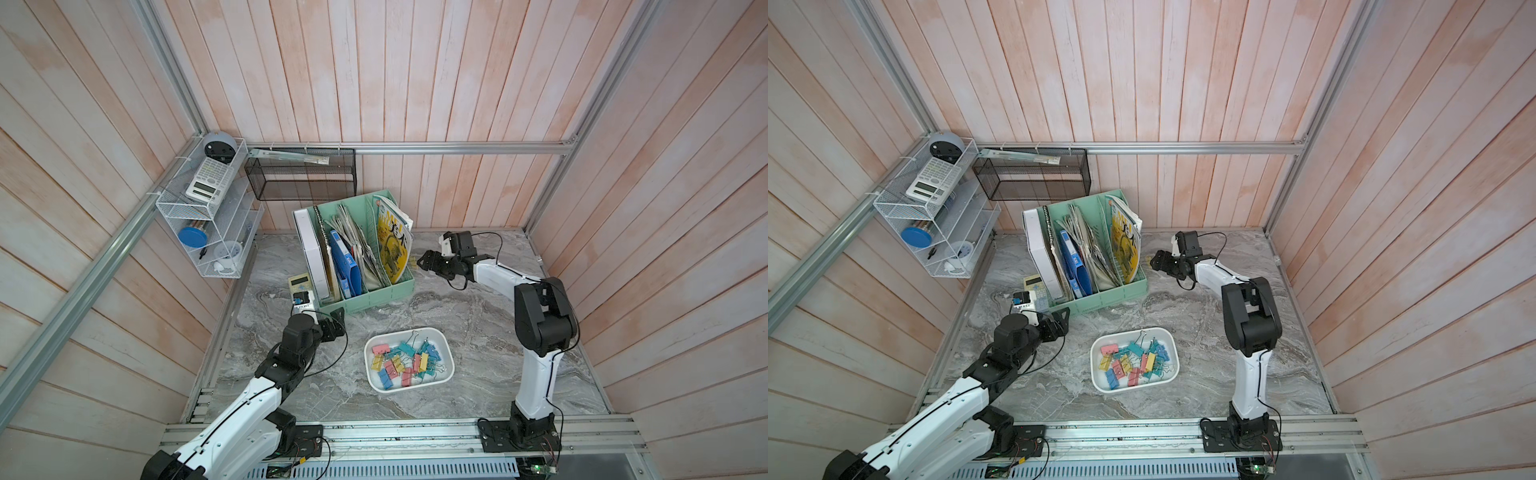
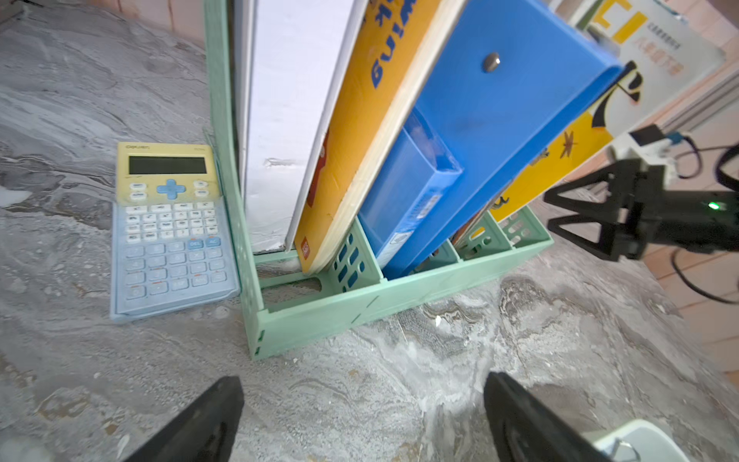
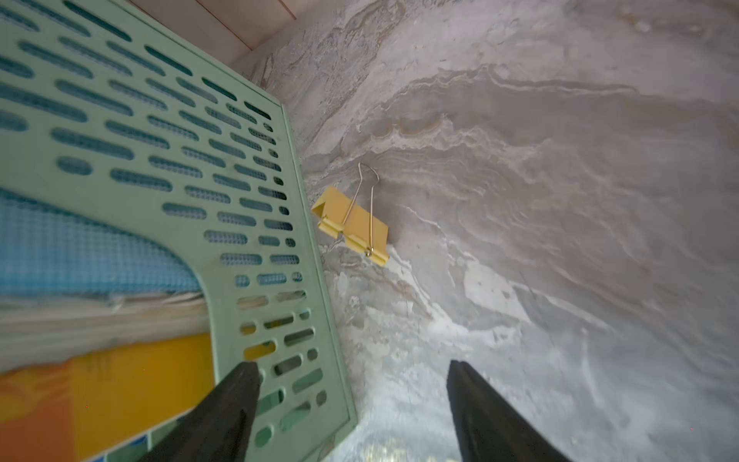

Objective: Put the binder clips in the storage box
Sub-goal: Pick up the binder clip at the center of the board.

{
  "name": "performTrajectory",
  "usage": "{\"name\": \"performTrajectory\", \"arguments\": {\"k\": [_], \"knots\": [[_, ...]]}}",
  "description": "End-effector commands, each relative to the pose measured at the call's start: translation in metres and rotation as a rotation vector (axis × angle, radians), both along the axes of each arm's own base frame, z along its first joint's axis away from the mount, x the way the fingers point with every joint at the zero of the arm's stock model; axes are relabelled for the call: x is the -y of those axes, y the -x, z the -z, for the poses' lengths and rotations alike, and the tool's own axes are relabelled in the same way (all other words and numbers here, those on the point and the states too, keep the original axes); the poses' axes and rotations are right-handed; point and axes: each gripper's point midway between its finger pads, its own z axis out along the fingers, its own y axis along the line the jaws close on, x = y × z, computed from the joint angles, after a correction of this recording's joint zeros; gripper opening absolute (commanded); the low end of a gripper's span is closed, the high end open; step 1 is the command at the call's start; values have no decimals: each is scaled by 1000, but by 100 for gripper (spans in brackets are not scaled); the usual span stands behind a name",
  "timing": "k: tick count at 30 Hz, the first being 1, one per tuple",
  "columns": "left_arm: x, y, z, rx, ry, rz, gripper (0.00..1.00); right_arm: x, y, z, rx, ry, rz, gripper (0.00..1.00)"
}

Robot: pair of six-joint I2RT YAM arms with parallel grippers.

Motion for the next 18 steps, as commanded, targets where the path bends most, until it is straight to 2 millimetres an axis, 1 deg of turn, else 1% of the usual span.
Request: {"name": "performTrajectory", "arguments": {"k": [1, 4, 7, 8, 11, 13, 16, 18], "knots": [[9, -1, -9, 81, 4, 65, 100, -18, -23, -13, 83, -37, -60, 85], [16, 1, -7, 88, 19, 104, 100, -24, -38, -4, 84, -41, -65, 87], [18, -1, -8, 94, 18, 111, 100, -27, -50, 7, 84, -27, -58, 87], [18, -1, -8, 93, 16, 111, 100, -29, -56, 9, 83, -24, -53, 86], [20, -3, -6, 83, 19, 117, 100, -38, -64, 27, 36, -20, -57, 81], [21, -3, -5, 82, 23, 119, 100, -45, -67, 35, 15, -2, -65, 79], [23, -3, -5, 81, 31, 132, 100, -52, -66, 46, -17, 25, -67, 78], [24, -3, -5, 80, 34, 133, 100, -51, -65, 52, -26, 34, -49, 73]]}}
